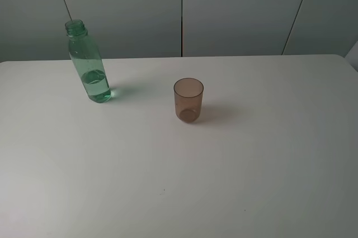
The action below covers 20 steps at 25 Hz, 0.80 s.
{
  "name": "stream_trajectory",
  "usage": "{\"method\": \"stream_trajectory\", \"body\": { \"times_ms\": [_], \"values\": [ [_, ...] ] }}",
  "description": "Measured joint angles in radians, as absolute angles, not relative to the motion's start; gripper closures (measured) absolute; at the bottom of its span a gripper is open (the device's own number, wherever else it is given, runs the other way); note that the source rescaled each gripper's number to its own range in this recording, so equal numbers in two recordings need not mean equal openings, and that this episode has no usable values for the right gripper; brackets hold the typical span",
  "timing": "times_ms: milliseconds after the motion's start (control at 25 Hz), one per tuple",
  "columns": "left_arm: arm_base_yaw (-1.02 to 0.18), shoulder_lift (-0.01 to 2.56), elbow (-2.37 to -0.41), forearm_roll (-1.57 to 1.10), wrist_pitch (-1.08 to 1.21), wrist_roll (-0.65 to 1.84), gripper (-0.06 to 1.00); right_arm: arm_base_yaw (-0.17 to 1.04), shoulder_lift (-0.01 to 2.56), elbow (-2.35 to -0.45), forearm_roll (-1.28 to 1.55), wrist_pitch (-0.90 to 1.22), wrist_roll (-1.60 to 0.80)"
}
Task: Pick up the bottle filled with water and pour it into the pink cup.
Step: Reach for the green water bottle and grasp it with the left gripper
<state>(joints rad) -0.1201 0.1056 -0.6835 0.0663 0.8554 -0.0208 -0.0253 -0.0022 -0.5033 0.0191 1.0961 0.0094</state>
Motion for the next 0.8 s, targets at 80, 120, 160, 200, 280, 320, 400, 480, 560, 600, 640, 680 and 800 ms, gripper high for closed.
{"method": "stream_trajectory", "body": {
  "times_ms": [80, 120, 160, 200, 280, 320, 400, 480, 560, 600, 640, 680, 800],
  "values": [
    [-0.120, 0.203, -0.714, 0.068, 0.757, 0.000, -0.05, -0.025, -0.002, -0.503, 0.019, 1.096, 0.009],
    [-0.120, 0.253, -0.719, 0.068, 0.707, 0.008, -0.05, -0.025, -0.002, -0.503, 0.019, 1.096, 0.009],
    [-0.120, 0.293, -0.721, 0.068, 0.643, 0.013, -0.05, -0.025, -0.002, -0.503, 0.019, 1.096, 0.009],
    [-0.120, 0.342, -0.721, 0.066, 0.582, 0.019, -0.05, -0.025, -0.002, -0.503, 0.019, 1.096, 0.009],
    [-0.120, 0.443, -0.721, 0.050, 0.486, 0.047, -0.05, -0.025, -0.002, -0.503, 0.019, 1.096, 0.009],
    [-0.120, 0.486, -0.721, 0.038, 0.450, 0.060, -0.05, -0.025, -0.002, -0.503, 0.019, 1.096, 0.009],
    [-0.120, 0.589, -0.719, 0.013, 0.401, 0.073, -0.05, -0.025, -0.002, -0.503, 0.019, 1.096, 0.009],
    [-0.120, 0.664, -0.686, -0.009, 0.347, 0.083, -0.05, -0.025, -0.002, -0.503, 0.019, 1.096, 0.009],
    [-0.120, 0.720, -0.618, -0.042, 0.266, 0.112, -0.05, -0.025, -0.002, -0.503, 0.019, 1.096, 0.009],
    [-0.120, 0.735, -0.570, -0.055, 0.208, 0.125, -0.05, -0.025, -0.002, -0.503, 0.019, 1.096, 0.009],
    [-0.120, 0.746, -0.528, -0.062, 0.146, 0.132, -0.05, -0.025, -0.002, -0.503, 0.019, 1.096, 0.009],
    [-0.120, 0.754, -0.478, -0.069, 0.078, 0.136, -0.05, -0.025, -0.002, -0.503, 0.019, 1.096, 0.009],
    [-0.120, 0.765, -0.366, -0.089, -0.093, 0.152, -0.05, -0.025, -0.002, -0.503, 0.019, 1.096, 0.009]
  ]
}}
